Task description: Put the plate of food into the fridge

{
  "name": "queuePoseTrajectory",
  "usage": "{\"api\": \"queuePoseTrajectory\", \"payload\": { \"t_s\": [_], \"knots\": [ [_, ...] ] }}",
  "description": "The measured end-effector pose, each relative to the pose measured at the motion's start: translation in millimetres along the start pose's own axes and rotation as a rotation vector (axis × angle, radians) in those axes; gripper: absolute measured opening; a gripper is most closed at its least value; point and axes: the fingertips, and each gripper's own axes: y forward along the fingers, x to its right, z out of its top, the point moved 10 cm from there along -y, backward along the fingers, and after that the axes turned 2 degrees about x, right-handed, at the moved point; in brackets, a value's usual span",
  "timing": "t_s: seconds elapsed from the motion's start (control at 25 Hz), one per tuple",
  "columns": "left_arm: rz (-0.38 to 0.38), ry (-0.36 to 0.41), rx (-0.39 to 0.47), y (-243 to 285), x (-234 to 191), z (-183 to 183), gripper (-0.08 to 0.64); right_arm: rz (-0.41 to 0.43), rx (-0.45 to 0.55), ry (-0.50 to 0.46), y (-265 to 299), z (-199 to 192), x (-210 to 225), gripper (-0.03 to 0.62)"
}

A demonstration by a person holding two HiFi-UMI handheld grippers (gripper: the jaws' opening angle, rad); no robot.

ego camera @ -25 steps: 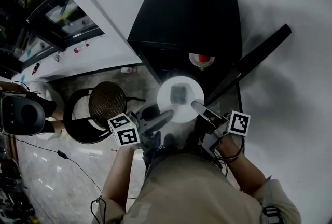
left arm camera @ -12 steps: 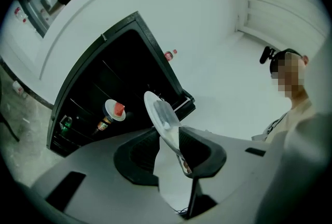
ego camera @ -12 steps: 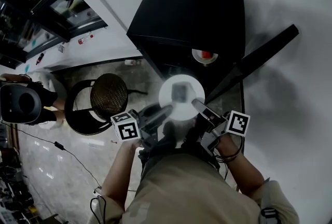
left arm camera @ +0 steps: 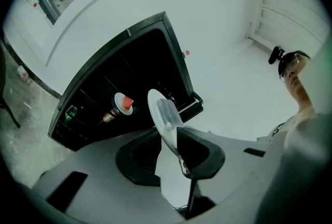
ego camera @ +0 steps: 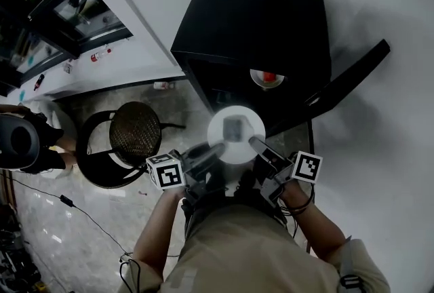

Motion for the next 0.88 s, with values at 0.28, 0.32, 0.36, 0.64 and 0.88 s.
{"api": "queuePoseTrajectory", "payload": {
  "t_s": [0.28, 0.32, 0.36, 0.64, 0.88],
  "knots": [
    [-0.037, -0.043, 0.003, -11.2, -35.0, 13.6, 0.094, -0.061, 0.019, -0.012, 29.6, -10.4, 5.7, 0.052],
    [-0.037, -0.064, 0.008, -12.9, -40.9, 14.9, 0.094, -0.068, 0.019, -0.015, 34.1, -10.9, 6.8, 0.052],
    [-0.038, -0.087, 0.012, -14.6, -46.5, 16.5, 0.088, -0.073, 0.018, -0.017, 38.7, -11.4, 7.8, 0.052],
    [-0.011, -0.207, 0.04, -23.6, -78.5, 25.9, 0.061, -0.133, 0.004, -0.051, 68.5, -14.2, 20.4, 0.052],
    [0.037, -0.27, 0.017, -26.2, -99.6, 25.7, 0.041, -0.199, 0.0, -0.082, 79.9, -19.4, 32.9, 0.054]
  ]
}}
